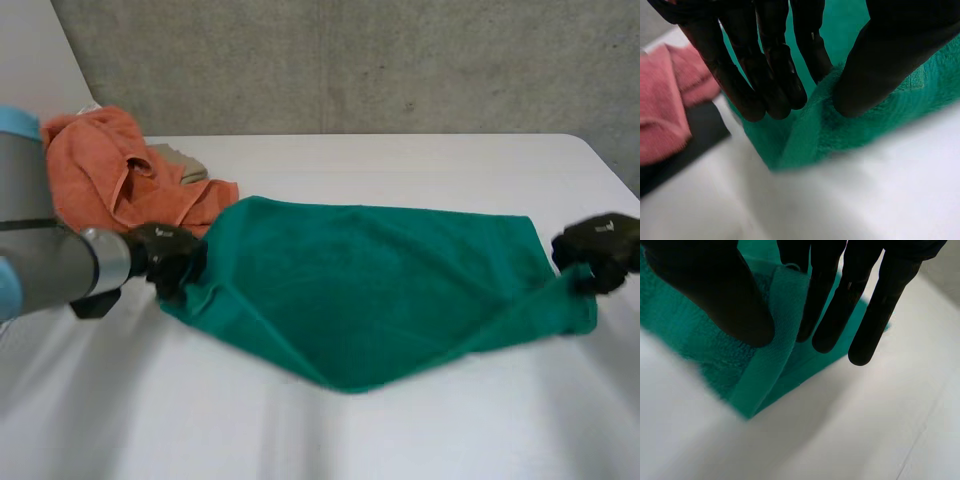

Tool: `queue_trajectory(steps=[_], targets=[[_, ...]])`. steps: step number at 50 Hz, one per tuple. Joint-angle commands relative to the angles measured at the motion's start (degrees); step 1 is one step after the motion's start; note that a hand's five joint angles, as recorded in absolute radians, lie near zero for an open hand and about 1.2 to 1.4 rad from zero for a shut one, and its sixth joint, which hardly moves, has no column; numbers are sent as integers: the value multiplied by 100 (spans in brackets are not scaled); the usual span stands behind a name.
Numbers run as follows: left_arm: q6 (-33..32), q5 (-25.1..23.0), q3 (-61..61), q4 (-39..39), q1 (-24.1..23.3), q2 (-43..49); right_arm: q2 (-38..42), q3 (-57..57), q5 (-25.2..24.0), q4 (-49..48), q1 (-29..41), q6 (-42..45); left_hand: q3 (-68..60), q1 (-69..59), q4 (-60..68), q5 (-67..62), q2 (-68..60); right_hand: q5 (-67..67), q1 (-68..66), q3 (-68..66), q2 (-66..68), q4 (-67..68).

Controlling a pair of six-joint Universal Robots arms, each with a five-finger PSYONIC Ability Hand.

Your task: Fold the laundry.

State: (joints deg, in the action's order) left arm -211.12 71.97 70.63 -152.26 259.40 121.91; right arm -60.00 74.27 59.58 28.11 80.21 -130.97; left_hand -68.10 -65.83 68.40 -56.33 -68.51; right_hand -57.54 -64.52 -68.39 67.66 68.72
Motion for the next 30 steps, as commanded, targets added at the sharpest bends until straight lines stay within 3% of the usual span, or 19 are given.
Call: queue_trajectory(steps=[1, 10, 19, 22, 23, 25, 27, 30], targets=[[834, 387, -1725, -128, -329, 842, 533, -571, 659, -1728, 627, -1685, -1190, -1417, 1160, -1367, -1149, -1246, -1548, -1161, 1234, 1128], [1292, 1414, -4176, -120, -478, 2256, 1762, -1835, 1871, -3153, 1154, -2082, -1190, -1417, 1160, -1367, -1149, -1246, -1548, -1161, 1234, 1128], [1248, 1741, -5533, -32, -593, 3189, 2756, -3014, 2145, -3233, 1479, -1924, -1190, -1417, 1160, -1367, -1149, -1246, -1548, -1161, 1234, 1128], [1196, 1785, -5735, -111, -680, 3365, 3073, -3436, 2259, -3198, 1585, -1897, -1190, -1417, 1160, -1367, -1149, -740, -1042, -655, 728, 622], [1161, 1846, -5796, -181, -707, 3427, 3195, -3602, 2364, -3189, 1629, -1889, -1190, -1417, 1160, -1367, -1149, 1143, 841, 1228, -1155, -1261], [1134, 1908, -5806, -234, -725, 3436, 3302, -3770, 2479, -3180, 1664, -1862, 1266, 1038, -1295, 1089, 1307, 5754, 5452, 5839, -5766, -5872], [1125, 2013, -5753, -313, -768, 3410, 3433, -3938, 2741, -3145, 1769, -1722, 5810, 5583, -5840, 5633, 5851, 5754, 5452, 5839, -5766, -5872], [1117, 2031, -5569, -418, -839, 3313, 3373, -3912, 2857, -3154, 1787, -1642, 5810, 5583, -5840, 5633, 5851, 5754, 5452, 5839, -5766, -5872]])
